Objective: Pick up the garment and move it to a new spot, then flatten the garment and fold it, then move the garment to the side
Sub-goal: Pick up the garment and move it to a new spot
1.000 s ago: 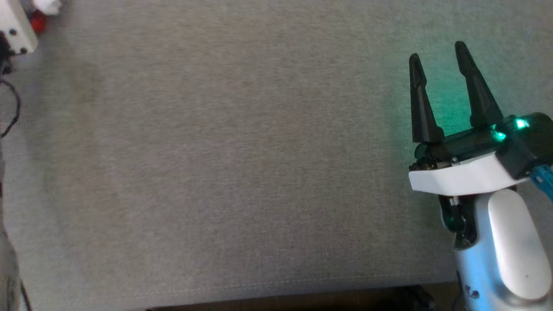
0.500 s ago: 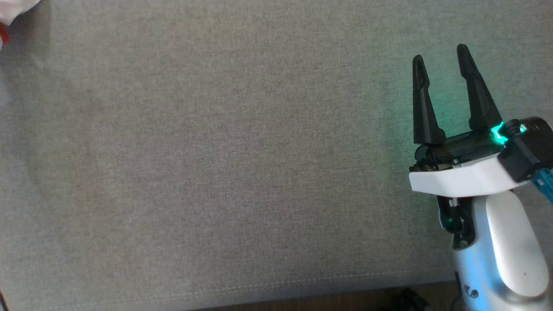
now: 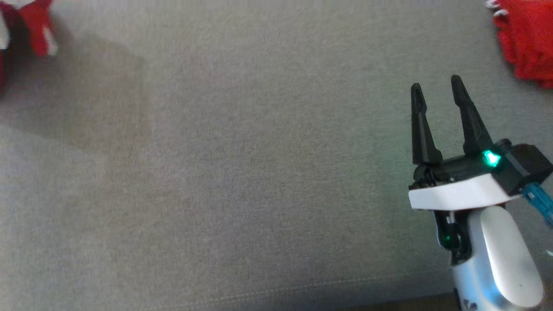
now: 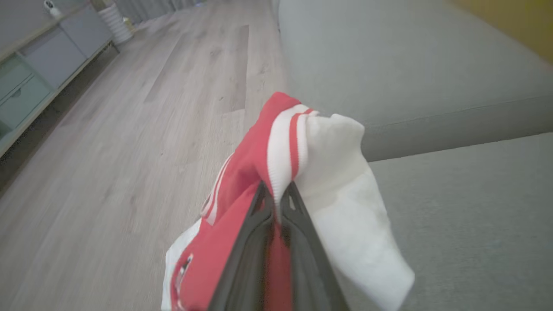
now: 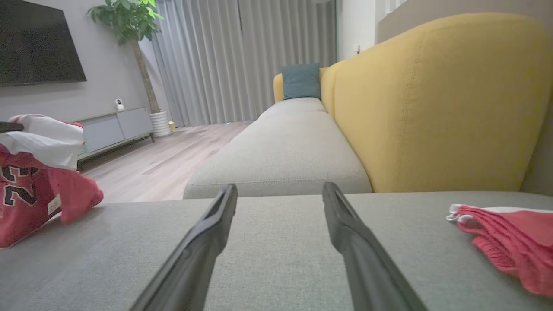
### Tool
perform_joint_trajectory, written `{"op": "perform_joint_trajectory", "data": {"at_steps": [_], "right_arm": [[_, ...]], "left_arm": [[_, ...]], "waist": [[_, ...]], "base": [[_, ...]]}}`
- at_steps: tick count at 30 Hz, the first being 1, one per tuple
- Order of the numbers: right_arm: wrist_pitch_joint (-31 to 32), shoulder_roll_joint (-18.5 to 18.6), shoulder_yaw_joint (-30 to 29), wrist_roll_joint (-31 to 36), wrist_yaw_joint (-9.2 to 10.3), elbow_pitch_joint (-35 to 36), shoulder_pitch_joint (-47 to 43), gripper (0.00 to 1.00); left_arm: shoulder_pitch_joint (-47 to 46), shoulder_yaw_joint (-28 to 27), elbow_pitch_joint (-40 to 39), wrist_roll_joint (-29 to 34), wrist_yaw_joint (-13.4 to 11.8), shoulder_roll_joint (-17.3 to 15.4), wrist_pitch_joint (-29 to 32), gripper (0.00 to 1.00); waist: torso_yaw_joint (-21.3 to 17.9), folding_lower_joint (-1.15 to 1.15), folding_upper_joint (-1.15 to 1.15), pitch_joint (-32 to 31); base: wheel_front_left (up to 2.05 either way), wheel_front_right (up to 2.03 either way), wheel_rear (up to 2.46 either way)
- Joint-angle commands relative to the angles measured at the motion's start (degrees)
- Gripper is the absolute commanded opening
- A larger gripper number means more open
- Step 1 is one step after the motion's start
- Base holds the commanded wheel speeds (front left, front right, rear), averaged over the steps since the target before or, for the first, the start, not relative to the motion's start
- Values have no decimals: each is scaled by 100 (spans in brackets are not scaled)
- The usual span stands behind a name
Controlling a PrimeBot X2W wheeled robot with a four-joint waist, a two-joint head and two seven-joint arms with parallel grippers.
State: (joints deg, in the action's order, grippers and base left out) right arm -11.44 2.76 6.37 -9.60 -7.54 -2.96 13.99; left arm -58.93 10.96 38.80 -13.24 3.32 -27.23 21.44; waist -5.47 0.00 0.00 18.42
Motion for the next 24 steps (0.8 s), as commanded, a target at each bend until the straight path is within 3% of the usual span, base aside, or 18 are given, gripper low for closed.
{"op": "perform_joint_trajectory", "data": {"at_steps": [1,7,10,15,20,24], "right_arm": [[-55,11,80,-36,5,155,-55,100],[-65,11,-80,-23,5,34,-293,100],[-20,11,-116,-26,5,55,-449,100],[35,11,-157,-41,5,182,-523,100],[38,11,-151,-93,5,218,-517,100],[1,11,-102,-178,5,198,-497,100]], "left_arm": [[-286,-97,-276,25,30,-285,-78,0],[-263,496,-722,-61,330,51,-100,0],[-127,1053,-1183,-269,401,289,72,0],[374,1797,-1818,-751,413,727,181,0],[1097,2308,-1967,-1071,401,1384,-90,0],[1742,2508,-1787,-1183,172,1956,-592,0]], "waist": [[-146,0,0,-264],[-379,0,0,-809],[-584,0,0,-1022],[-854,0,0,-1025],[-1050,0,0,-901],[-1177,0,0,-817]], "base": [[0,0,0],[0,0,0],[0,0,0],[0,0,0],[0,0,0],[0,0,0]]}}
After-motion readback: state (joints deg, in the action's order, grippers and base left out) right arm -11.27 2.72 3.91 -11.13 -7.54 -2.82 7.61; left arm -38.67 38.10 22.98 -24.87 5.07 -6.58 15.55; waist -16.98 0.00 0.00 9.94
